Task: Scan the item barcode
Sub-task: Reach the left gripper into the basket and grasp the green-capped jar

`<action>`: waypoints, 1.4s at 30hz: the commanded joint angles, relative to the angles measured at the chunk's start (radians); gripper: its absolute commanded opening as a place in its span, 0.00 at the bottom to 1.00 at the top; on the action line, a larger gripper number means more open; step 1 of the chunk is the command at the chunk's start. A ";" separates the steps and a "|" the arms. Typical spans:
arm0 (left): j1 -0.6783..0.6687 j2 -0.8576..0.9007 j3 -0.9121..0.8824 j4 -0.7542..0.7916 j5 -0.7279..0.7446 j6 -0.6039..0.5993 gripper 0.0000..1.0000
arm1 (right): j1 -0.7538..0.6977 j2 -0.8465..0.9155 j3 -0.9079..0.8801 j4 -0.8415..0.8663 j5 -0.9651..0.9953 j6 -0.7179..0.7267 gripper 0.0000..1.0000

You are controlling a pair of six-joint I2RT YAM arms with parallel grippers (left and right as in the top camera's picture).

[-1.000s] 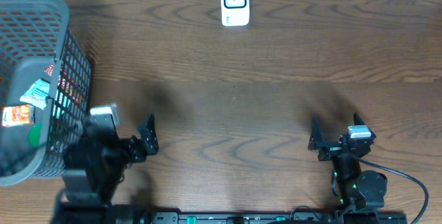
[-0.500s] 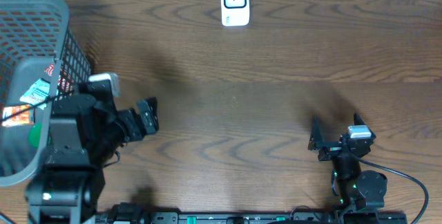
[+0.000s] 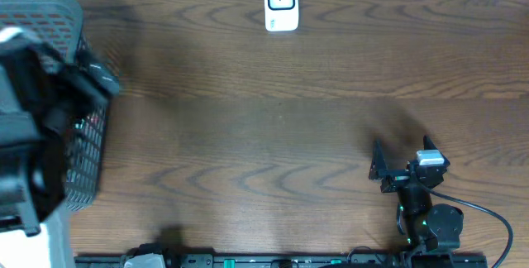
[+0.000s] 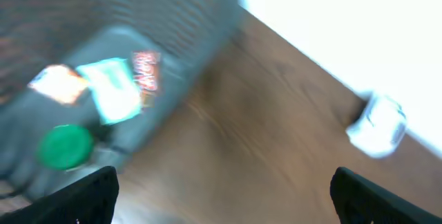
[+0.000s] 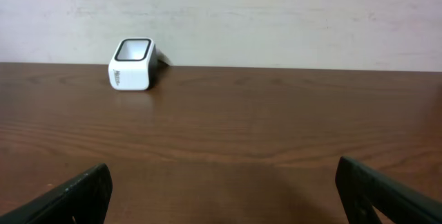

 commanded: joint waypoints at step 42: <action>0.587 0.548 -0.289 -0.003 -0.024 -0.142 0.98 | 0.006 -0.005 -0.002 -0.003 0.001 -0.004 0.99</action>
